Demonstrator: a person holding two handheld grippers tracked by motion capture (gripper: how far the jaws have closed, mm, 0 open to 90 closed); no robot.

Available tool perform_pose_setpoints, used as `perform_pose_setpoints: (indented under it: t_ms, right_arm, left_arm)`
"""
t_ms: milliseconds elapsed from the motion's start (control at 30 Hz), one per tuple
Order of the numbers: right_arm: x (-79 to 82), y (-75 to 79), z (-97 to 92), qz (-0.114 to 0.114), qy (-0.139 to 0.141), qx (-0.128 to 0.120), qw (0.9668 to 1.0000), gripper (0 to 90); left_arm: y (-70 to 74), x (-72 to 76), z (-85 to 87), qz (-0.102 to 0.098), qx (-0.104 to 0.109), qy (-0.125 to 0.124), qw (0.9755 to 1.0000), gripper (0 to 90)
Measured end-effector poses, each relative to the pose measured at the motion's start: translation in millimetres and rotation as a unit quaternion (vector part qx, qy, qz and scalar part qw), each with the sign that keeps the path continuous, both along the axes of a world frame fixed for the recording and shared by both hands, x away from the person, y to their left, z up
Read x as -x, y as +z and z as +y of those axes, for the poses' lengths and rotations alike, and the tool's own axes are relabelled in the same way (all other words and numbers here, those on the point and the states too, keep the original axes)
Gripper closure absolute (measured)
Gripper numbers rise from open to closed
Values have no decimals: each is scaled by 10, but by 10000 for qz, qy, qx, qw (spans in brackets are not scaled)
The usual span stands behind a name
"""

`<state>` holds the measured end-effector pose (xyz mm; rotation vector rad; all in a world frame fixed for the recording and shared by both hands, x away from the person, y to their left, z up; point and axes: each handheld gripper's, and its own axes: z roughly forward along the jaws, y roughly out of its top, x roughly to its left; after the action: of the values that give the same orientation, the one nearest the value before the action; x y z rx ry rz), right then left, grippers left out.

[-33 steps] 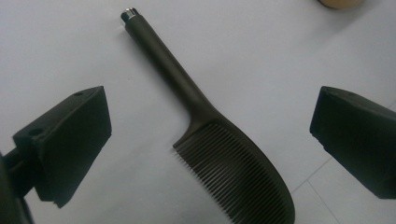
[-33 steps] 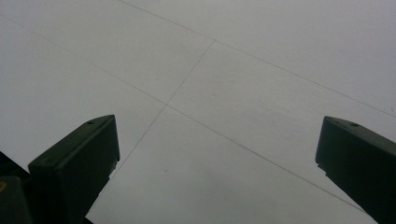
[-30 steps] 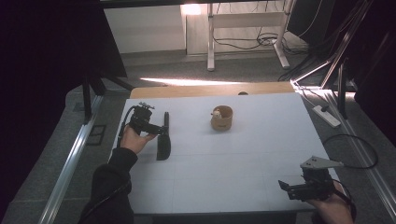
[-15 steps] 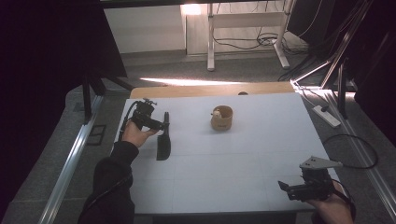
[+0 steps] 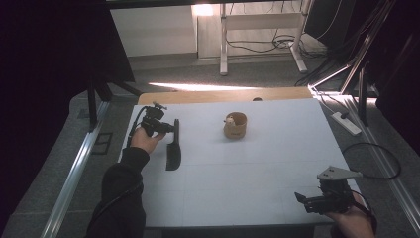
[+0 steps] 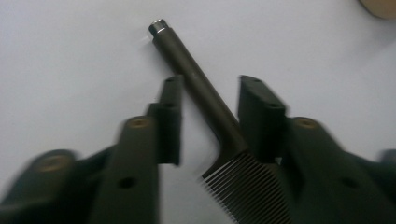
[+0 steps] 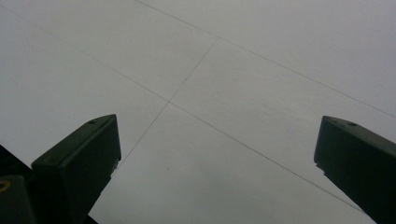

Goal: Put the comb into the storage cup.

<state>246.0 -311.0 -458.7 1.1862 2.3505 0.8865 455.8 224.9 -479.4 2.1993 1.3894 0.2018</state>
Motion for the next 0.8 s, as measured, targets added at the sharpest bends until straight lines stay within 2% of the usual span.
perform_pose_setpoints:
  t_ms: [133, 400, 633, 800]
  right_arm:
    - [-1, -1, 3, 11, 2, 10, 10000, 11]
    - [-2, -3, 7, 20, 12, 32, 10000, 13]
    - [-4, -6, 11, 26, 39, 64, 10000, 14]
    - [-4, -8, 15, 34, 42, 76, 10000, 16]
  left_arm:
    - [-39, -28, -12, 57, -97, 59, 9999, 883]
    - [-178, -112, -17, 152, -121, 272, 9994, 885]
    - [-306, -175, -18, 293, -200, 511, 9981, 885]
    - [-373, -208, -37, 360, -234, 569, 9975, 885]
